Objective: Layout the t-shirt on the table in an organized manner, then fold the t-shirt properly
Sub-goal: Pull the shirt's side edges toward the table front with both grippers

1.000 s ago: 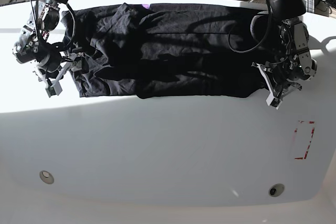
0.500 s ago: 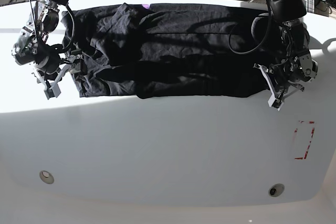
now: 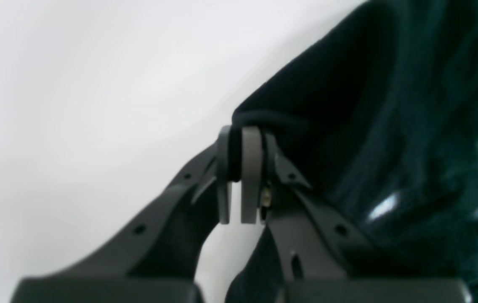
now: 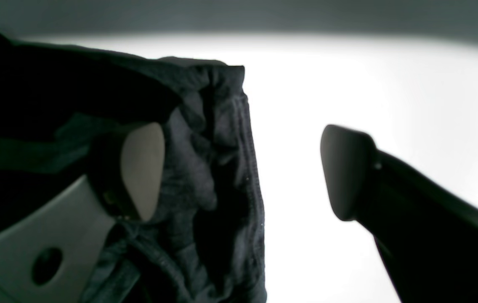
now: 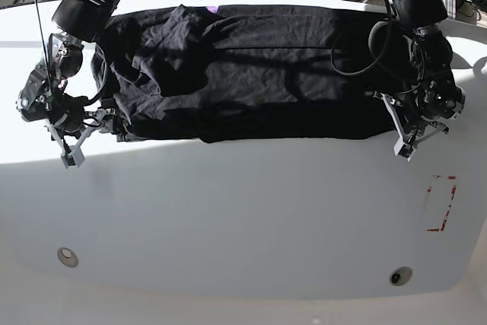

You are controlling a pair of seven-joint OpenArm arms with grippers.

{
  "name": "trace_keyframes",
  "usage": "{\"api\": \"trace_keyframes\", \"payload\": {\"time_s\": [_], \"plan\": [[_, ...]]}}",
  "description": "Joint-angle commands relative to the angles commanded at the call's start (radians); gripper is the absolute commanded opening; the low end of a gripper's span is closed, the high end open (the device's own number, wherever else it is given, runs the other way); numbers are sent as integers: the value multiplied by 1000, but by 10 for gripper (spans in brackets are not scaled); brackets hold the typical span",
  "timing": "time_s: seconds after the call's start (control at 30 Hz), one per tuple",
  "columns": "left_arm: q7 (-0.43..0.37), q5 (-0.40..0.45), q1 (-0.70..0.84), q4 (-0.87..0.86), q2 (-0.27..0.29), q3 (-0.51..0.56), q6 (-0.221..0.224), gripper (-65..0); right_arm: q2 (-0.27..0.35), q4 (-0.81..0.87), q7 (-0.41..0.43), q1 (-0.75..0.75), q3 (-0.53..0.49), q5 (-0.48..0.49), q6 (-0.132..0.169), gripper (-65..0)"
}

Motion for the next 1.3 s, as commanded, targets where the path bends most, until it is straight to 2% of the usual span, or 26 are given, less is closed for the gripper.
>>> {"api": "trace_keyframes", "payload": {"time_s": [0.17, 0.43, 0.57, 0.73, 1.0, 1.1, 1.17, 1.2, 1.3], "plan": [[0, 0, 2, 21, -20, -2, 0, -650, 2, -117, 75, 31, -3, -8, 0, -87], [0, 0, 2, 26, -25, -2, 0, -650, 2, -249, 86, 77, -3, -8, 0, -87], [0, 0, 2, 26, -25, 0, 0, -650, -5, -275, 106, 80, -11, -5, 0, -87], [0, 0, 2, 26, -25, 3, 0, -650, -5, -315, 150, 98, -80, 2, 0, -92], [0, 0, 2, 26, -25, 3, 0, -650, -32, -322, 160, 100, -84, 2, 0, -100], [0, 0, 2, 26, -25, 5, 0, -650, -40, -322, 160, 100, -84, 0, 0, -166], [0, 0, 2, 26, -25, 5, 0, -650, -41, -322, 160, 100, -84, 2, 0, -274], [0, 0, 2, 26, -25, 5, 0, -650, -41, -322, 160, 100, -84, 2, 0, -306], [0, 0, 0, 26, -25, 5, 0, -650, -52, -322, 160, 100, -84, 2, 0, -487]]}}
